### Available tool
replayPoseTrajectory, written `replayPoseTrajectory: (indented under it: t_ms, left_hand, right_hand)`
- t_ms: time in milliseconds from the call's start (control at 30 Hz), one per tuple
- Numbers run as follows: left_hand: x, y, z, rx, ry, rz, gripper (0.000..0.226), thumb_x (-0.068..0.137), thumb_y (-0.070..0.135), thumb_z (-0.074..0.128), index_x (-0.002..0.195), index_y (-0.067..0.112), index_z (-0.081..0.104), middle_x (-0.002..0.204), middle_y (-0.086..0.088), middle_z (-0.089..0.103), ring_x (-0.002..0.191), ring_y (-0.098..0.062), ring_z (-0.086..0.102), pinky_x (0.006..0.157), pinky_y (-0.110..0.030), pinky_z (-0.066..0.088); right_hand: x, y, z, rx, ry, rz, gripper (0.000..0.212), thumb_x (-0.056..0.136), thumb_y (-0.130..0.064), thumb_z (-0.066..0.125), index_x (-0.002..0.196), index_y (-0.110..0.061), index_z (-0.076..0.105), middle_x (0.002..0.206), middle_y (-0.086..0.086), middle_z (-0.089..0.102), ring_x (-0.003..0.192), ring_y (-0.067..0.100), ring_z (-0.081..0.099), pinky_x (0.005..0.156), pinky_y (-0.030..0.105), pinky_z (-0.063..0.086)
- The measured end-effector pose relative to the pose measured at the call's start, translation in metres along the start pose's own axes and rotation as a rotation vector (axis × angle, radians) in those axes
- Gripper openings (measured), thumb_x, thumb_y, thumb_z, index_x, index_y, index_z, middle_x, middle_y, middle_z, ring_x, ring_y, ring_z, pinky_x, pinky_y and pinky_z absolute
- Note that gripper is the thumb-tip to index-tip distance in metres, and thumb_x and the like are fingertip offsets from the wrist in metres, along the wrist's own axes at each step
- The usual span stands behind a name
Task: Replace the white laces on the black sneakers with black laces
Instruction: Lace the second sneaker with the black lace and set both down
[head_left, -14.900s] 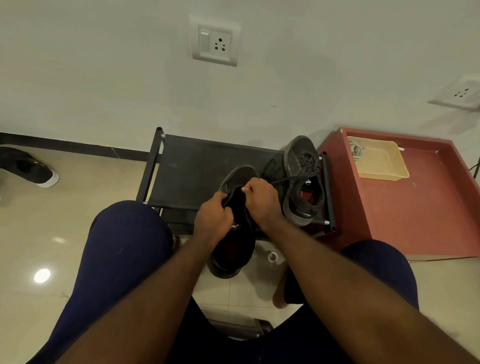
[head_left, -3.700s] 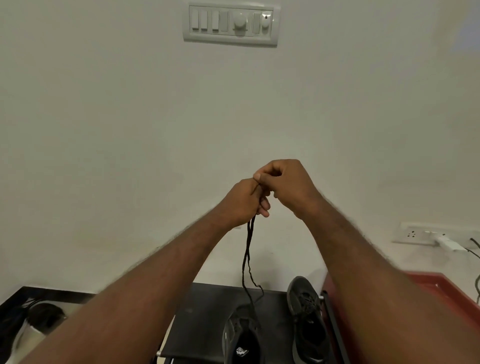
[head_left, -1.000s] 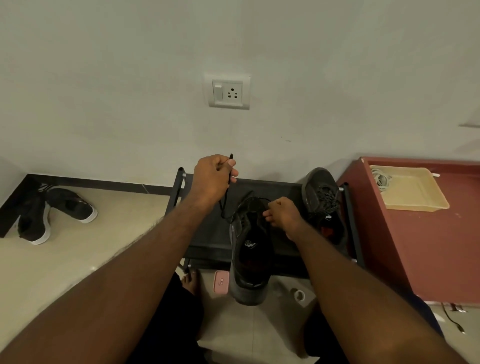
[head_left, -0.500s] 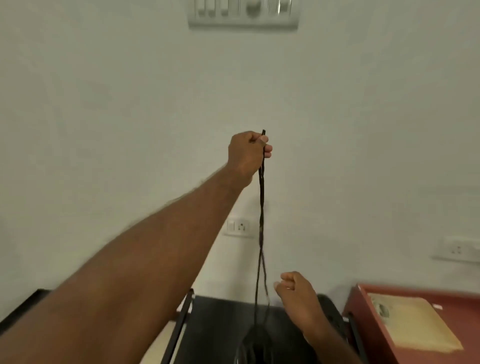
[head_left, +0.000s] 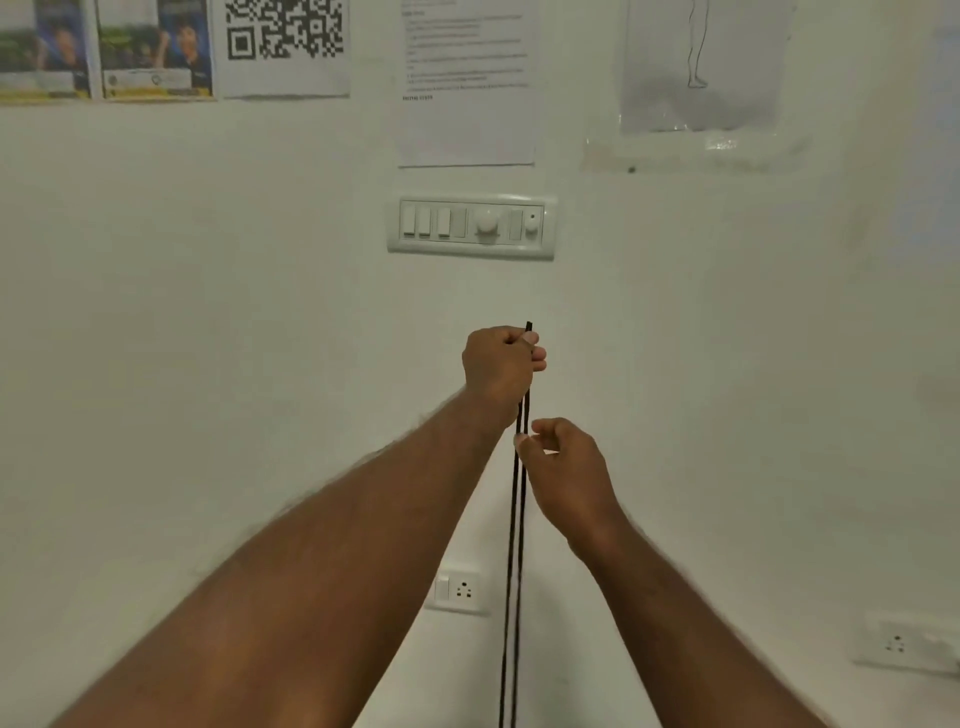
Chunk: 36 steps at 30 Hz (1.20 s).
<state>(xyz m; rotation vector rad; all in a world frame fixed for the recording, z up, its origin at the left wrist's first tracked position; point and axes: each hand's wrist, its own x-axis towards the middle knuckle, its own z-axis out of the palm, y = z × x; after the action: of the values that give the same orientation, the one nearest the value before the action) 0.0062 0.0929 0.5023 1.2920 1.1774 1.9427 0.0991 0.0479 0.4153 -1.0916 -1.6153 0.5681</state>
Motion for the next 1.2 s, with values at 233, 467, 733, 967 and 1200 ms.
replayPoseTrajectory:
  t_ms: [233, 467, 733, 967, 1200]
  left_hand:
    - [0.012, 0.030, 0.005, -0.044, -0.015, 0.019, 0.011, 0.096, 0.010, 0.061, 0.092, 0.003, 0.070, 0.075, -0.006, 0.068, 0.061, -0.013, 0.066, 0.067, -0.023, 0.053]
    - [-0.007, 0.018, 0.000, -0.094, -0.054, 0.004, 0.014, 0.099, 0.005, 0.055, 0.091, 0.002, 0.067, 0.091, -0.015, 0.065, 0.072, -0.019, 0.063, 0.053, -0.011, 0.048]
    - [-0.059, -0.038, -0.013, 0.019, -0.180, -0.108, 0.012, 0.097, 0.013, 0.060, 0.089, 0.009, 0.069, 0.078, -0.006, 0.071, 0.068, -0.015, 0.069, 0.083, -0.031, 0.058]
    - [-0.106, -0.092, -0.041, 0.108, -0.424, -0.349, 0.018, 0.097, 0.012, 0.061, 0.104, -0.003, 0.069, 0.090, -0.014, 0.073, 0.079, -0.021, 0.071, 0.074, -0.029, 0.061]
    - [-0.092, -0.124, -0.085, 0.308, -0.194, -0.401, 0.018, 0.094, 0.000, 0.053, 0.083, 0.009, 0.064, 0.077, -0.011, 0.067, 0.059, -0.017, 0.064, 0.054, -0.024, 0.049]
  right_hand:
    - [0.002, 0.005, 0.011, -0.085, -0.013, -0.009, 0.024, 0.103, -0.027, 0.052, 0.121, -0.014, 0.062, 0.119, -0.003, 0.066, 0.085, 0.006, 0.058, 0.079, 0.022, 0.048]
    - [-0.014, 0.040, 0.013, -0.098, -0.082, 0.072, 0.030, 0.101, -0.024, 0.056, 0.128, -0.012, 0.060, 0.121, 0.002, 0.067, 0.110, 0.015, 0.062, 0.096, 0.028, 0.047]
    - [-0.046, 0.078, 0.008, 0.116, -0.039, 0.151, 0.025, 0.097, -0.027, 0.064, 0.120, -0.020, 0.062, 0.097, 0.002, 0.068, 0.076, 0.017, 0.068, 0.065, 0.028, 0.055]
    - [-0.070, 0.094, 0.006, 0.172, -0.129, 0.251, 0.017, 0.102, -0.022, 0.056, 0.099, -0.010, 0.068, 0.070, 0.008, 0.070, 0.055, 0.016, 0.061, 0.054, 0.029, 0.051]
    - [-0.078, 0.123, 0.009, 0.300, -0.154, 0.445, 0.011, 0.099, -0.004, 0.056, 0.102, -0.004, 0.067, 0.094, 0.018, 0.073, 0.079, 0.023, 0.071, 0.067, 0.029, 0.058]
